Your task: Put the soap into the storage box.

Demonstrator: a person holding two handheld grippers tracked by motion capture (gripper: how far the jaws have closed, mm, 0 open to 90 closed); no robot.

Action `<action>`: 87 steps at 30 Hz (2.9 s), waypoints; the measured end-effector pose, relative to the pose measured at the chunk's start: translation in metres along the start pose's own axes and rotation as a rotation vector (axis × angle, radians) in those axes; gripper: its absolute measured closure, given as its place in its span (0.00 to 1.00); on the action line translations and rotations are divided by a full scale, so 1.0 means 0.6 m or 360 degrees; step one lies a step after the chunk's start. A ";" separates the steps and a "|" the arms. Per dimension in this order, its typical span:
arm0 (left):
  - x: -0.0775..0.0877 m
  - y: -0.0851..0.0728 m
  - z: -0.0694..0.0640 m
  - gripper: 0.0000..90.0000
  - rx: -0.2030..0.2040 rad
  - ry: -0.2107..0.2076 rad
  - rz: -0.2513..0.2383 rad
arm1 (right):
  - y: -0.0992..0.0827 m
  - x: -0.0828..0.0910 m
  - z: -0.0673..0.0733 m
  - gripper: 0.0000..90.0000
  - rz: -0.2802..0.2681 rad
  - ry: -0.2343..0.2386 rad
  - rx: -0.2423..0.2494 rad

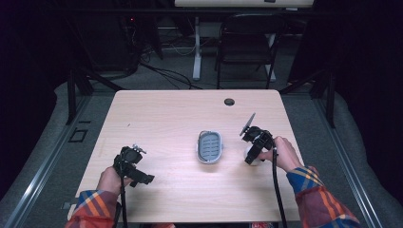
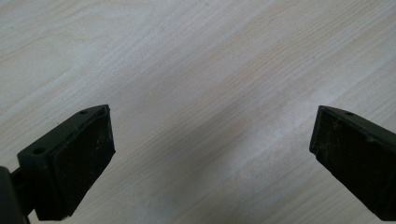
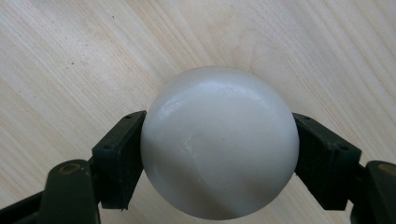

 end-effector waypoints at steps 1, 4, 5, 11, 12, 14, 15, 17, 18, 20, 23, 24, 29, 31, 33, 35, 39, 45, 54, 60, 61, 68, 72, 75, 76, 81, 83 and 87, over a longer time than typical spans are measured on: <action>0.000 0.000 0.000 0.00 0.0001 0.0000 0.0000 | 0.002 0.001 0.002 0.27 0.0013 -0.0004 -0.0010; 0.000 0.000 0.000 0.00 -0.0001 0.0000 0.0000 | 0.006 0.002 0.003 0.27 -0.0003 -0.0006 0.0001; 0.000 0.000 0.000 0.00 0.0000 0.0000 0.0000 | 0.008 0.004 0.003 0.27 0.0005 -0.0010 0.0008; 0.000 0.000 0.000 0.00 -0.0001 0.0002 0.0000 | 0.022 0.007 0.006 0.27 -0.0021 0.0005 0.0005; 0.000 0.000 0.000 0.00 -0.0001 0.0001 -0.0001 | 0.024 0.009 0.005 0.27 -0.0007 -0.0001 0.0022; 0.000 0.000 0.000 0.00 -0.0002 0.0001 0.0000 | 0.029 0.011 0.005 0.27 -0.0005 -0.0007 0.0025; 0.000 0.000 0.000 0.00 -0.0001 -0.0001 -0.0001 | 0.032 0.012 0.005 0.27 -0.0006 -0.0004 0.0025; 0.000 0.000 0.000 0.00 -0.0001 0.0000 -0.0001 | 0.037 0.013 0.006 0.27 -0.0015 0.0007 0.0024; 0.000 0.000 0.000 0.00 -0.0002 0.0001 0.0000 | 0.039 0.013 0.006 0.27 -0.0008 0.0003 0.0032; 0.000 0.000 0.000 0.00 -0.0002 0.0000 0.0000 | 0.043 0.013 0.006 0.27 -0.0009 -0.0005 0.0042; 0.000 0.000 0.000 0.00 -0.0001 -0.0004 0.0000 | 0.049 0.014 0.008 0.27 -0.0003 0.0003 0.0035; 0.000 0.000 0.000 0.00 -0.0001 -0.0002 0.0000 | 0.052 0.013 0.007 0.27 -0.0022 0.0003 0.0046; 0.000 0.000 0.000 0.00 0.0000 -0.0007 -0.0001 | 0.059 0.017 0.008 0.27 -0.0012 -0.0005 0.0068; 0.000 0.000 0.000 0.00 0.0002 -0.0007 -0.0001 | 0.062 0.020 0.009 0.27 -0.0009 0.0000 0.0064; -0.001 0.000 0.000 0.00 0.0004 -0.0008 -0.0001 | 0.064 0.022 0.009 0.27 -0.0014 0.0002 0.0058; -0.001 0.001 -0.001 0.00 0.0004 -0.0009 -0.0002 | 0.066 0.025 0.009 0.27 -0.0029 -0.0001 0.0054; -0.001 0.002 -0.001 0.00 -0.0002 -0.0001 -0.0004 | 0.070 0.035 0.009 0.27 -0.0017 -0.0010 0.0071; -0.001 0.003 -0.002 0.00 -0.0007 -0.0006 0.0002 | 0.073 0.045 0.010 0.27 -0.0029 -0.0014 0.0074; -0.001 0.002 -0.002 0.00 -0.0006 -0.0005 -0.0004 | 0.083 0.060 0.013 0.27 -0.0025 -0.0035 0.0081; -0.001 0.002 -0.001 0.00 -0.0007 -0.0006 -0.0003 | 0.096 0.073 0.018 0.27 -0.0040 -0.0044 0.0105; -0.001 0.002 -0.001 0.00 -0.0008 -0.0007 -0.0004 | 0.098 0.075 0.019 0.27 -0.0039 -0.0054 0.0117; -0.001 0.002 -0.001 0.00 -0.0006 -0.0009 -0.0005 | 0.116 0.086 0.027 0.27 -0.0043 -0.0066 0.0148; -0.002 0.002 -0.001 0.00 -0.0005 -0.0014 -0.0006 | 0.126 0.090 0.031 0.27 -0.0046 -0.0070 0.0159; -0.002 0.002 -0.001 0.00 -0.0005 -0.0016 -0.0003 | 0.135 0.092 0.034 0.27 -0.0028 -0.0077 0.0181; -0.002 0.002 -0.001 0.00 -0.0003 -0.0017 -0.0002 | 0.138 0.091 0.035 0.27 -0.0033 -0.0071 0.0188; -0.002 0.002 -0.001 0.00 -0.0005 -0.0016 -0.0002 | 0.151 0.090 0.041 0.27 -0.0038 -0.0060 0.0191; -0.002 0.001 -0.001 0.00 -0.0005 -0.0018 -0.0001 | 0.156 0.089 0.043 0.27 -0.0019 -0.0063 0.0206; -0.002 0.001 -0.001 0.00 -0.0004 -0.0019 -0.0001 | 0.167 0.083 0.050 0.27 -0.0021 -0.0047 0.0220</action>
Point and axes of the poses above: each handheld gripper's, and its own axes: x roughly backward along the jaws, y roughly out of its top, z roughly to its left, the point moved 3 cm from there along -x, roughly forward along the jaws, and after that the axes turned 5 degrees about y, right-handed, at the moved point
